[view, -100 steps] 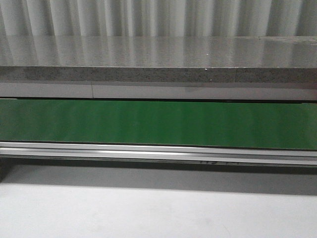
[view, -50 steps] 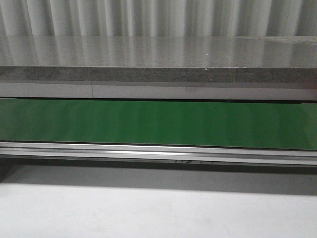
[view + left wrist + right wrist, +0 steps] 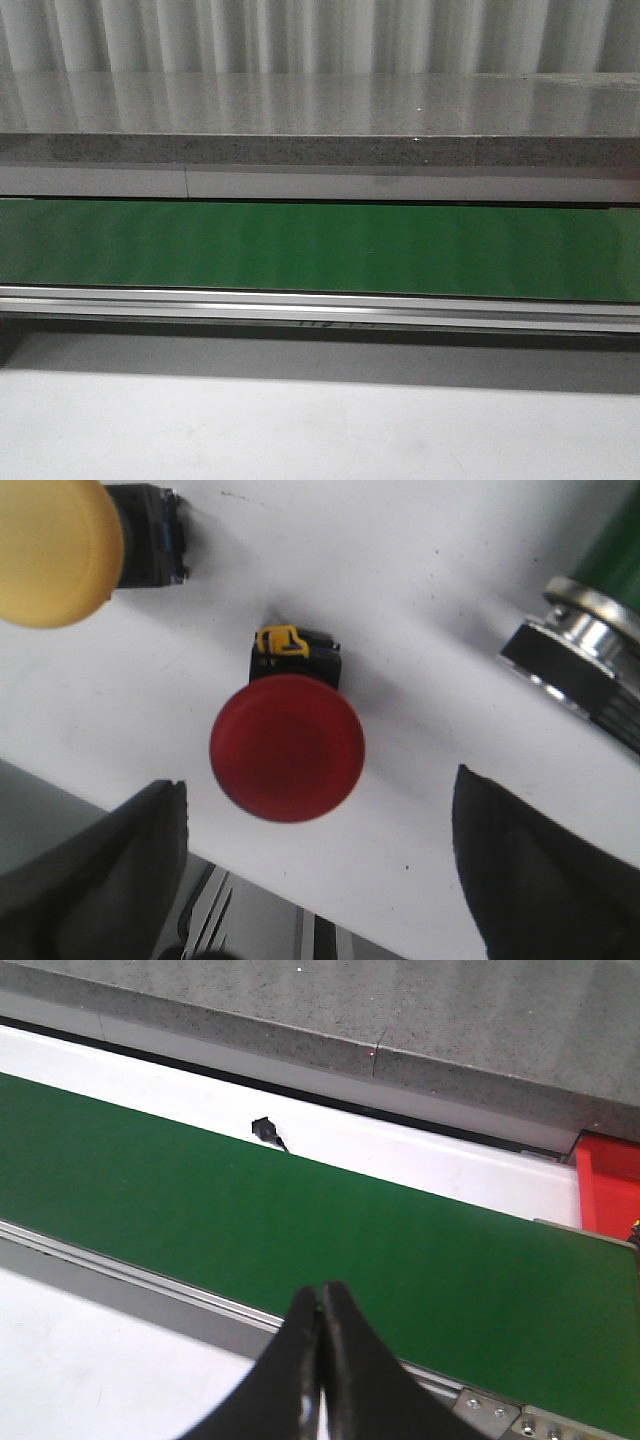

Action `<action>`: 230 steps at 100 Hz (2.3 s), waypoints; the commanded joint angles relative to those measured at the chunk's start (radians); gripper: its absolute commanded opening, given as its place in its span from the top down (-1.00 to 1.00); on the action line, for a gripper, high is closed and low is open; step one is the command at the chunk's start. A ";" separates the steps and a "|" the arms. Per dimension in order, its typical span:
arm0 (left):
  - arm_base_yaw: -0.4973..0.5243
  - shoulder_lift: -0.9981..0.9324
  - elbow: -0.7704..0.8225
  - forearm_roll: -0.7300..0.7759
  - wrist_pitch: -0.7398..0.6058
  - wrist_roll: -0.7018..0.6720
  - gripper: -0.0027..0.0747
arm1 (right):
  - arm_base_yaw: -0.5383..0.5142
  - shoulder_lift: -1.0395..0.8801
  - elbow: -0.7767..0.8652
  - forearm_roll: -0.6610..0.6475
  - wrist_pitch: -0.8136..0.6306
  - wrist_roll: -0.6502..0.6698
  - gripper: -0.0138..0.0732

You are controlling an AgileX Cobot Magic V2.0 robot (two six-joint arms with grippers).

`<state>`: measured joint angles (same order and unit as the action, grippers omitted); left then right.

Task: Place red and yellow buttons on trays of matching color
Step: 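Grasp another red push button with the left gripper, then set the red button on the green belt and open the left gripper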

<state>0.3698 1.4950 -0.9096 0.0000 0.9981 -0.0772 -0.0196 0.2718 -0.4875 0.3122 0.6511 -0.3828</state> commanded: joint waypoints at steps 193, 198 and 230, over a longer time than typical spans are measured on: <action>-0.337 0.133 -0.469 -0.068 0.030 0.056 -0.49 | 0.001 0.009 -0.022 0.016 -0.065 -0.005 0.83; -0.337 0.133 -0.482 -0.095 0.021 0.056 -0.58 | 0.001 0.009 -0.022 0.016 -0.065 -0.005 0.83; -0.324 0.099 -0.544 -0.115 0.072 0.045 -0.59 | 0.001 0.009 -0.022 0.016 -0.065 -0.005 0.83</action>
<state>0.0371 1.6577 -1.4218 -0.1277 1.0585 -0.0222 -0.0196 0.2718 -0.4875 0.3122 0.6511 -0.3828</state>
